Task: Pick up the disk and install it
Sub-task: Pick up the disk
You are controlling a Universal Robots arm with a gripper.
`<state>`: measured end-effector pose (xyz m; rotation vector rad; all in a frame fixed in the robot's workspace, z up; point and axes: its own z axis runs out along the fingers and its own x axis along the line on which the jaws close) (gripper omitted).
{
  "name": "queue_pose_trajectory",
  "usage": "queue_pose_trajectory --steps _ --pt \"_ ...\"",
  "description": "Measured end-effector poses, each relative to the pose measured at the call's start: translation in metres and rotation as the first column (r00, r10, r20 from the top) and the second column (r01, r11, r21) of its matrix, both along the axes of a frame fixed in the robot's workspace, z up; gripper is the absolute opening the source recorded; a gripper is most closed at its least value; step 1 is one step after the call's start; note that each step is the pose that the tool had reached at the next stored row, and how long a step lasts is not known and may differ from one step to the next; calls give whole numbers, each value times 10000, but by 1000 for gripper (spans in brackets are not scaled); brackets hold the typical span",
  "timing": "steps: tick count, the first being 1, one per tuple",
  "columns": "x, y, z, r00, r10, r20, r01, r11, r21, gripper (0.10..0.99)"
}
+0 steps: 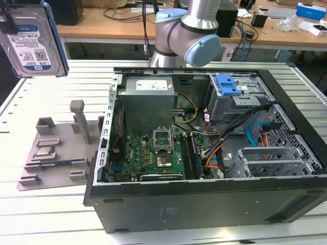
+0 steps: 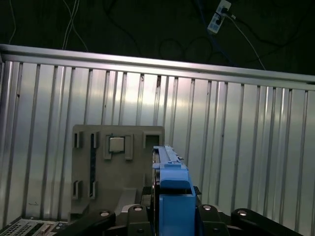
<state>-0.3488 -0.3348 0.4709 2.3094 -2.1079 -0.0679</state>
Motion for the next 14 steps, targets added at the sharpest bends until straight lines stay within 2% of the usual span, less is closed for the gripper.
queue_pose_trajectory --steps 4,11,14 --pt "0 9 89 10000 0 0 0 10000 0 369" --pt "0 30 327 10000 1 0 -1 10000 0 369" --pt "0 32 352 10000 0 0 0 10000 3 369"
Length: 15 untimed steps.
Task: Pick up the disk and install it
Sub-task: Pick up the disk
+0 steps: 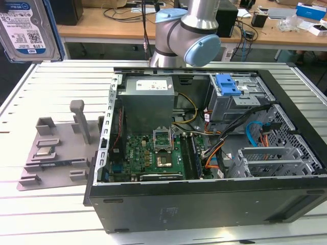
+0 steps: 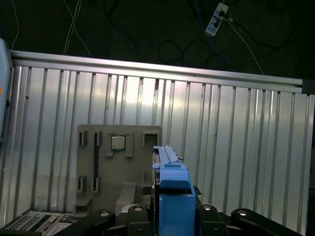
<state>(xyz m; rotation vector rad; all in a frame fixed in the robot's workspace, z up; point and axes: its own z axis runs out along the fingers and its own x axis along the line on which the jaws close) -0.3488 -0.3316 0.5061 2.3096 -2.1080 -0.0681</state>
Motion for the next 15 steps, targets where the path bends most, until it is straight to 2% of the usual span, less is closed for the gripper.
queue_pose_trajectory --steps 4,7,13,15 --pt "17 0 2 10000 0 -3 0 10000 0 369" --pt "115 0 0 10000 -1 -1 1 10000 -3 369" --pt "475 0 0 10000 0 -6 0 10000 -3 369" --pt "562 0 0 10000 0 -7 0 10000 -2 369"
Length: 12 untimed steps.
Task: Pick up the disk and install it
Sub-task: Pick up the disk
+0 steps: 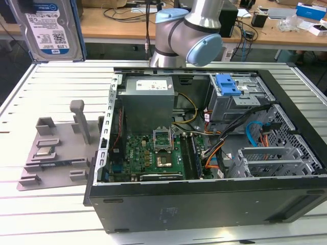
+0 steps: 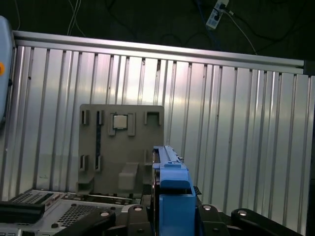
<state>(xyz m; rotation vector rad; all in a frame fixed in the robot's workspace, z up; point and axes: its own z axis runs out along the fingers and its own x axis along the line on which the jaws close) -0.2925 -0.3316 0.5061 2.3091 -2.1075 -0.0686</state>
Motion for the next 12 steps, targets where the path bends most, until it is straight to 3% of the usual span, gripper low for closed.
queue_pose_trajectory --steps 5,10,12 --pt "257 0 0 10000 1 -6 -1 10000 0 369" --pt "395 0 0 10000 -1 -13 1 10000 -1 369" --pt "490 0 -2 10000 1 -16 -1 10000 0 369"
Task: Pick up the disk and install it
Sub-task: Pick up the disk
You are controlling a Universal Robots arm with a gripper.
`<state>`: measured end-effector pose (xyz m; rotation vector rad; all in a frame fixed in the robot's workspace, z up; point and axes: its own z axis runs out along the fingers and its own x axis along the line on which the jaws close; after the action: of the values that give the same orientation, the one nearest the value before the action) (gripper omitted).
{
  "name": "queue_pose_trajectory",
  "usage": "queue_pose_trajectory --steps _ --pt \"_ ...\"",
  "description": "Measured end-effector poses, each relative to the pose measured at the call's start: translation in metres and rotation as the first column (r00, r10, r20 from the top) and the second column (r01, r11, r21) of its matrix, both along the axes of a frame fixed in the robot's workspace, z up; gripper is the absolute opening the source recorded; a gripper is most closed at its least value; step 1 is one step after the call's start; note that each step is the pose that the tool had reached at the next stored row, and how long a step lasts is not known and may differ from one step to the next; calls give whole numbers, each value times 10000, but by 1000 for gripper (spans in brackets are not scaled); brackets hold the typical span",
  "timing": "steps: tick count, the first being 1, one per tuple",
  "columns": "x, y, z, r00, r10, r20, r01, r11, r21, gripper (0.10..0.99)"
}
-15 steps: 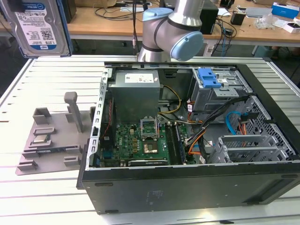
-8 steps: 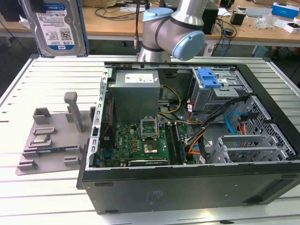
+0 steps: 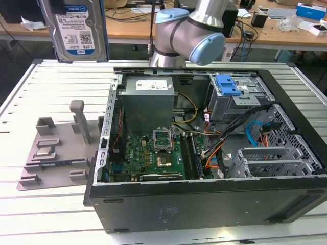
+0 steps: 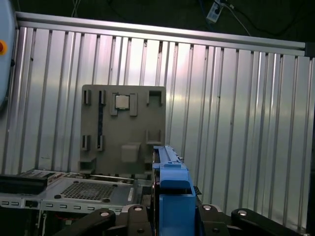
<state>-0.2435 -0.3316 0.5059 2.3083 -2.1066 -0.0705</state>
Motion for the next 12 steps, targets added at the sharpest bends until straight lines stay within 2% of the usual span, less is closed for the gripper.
queue_pose_trajectory --steps 3,5,6,7,12 --pt "99 1 -3 10000 -2 -1 2 10000 0 369" --pt "256 0 -4 10000 -2 0 2 10000 0 369" --pt "366 0 -4 10000 -1 0 1 10000 1 369" --pt "418 0 -4 10000 0 0 0 10000 0 369" --pt "605 1 -4 10000 -2 -1 2 10000 -6 369"
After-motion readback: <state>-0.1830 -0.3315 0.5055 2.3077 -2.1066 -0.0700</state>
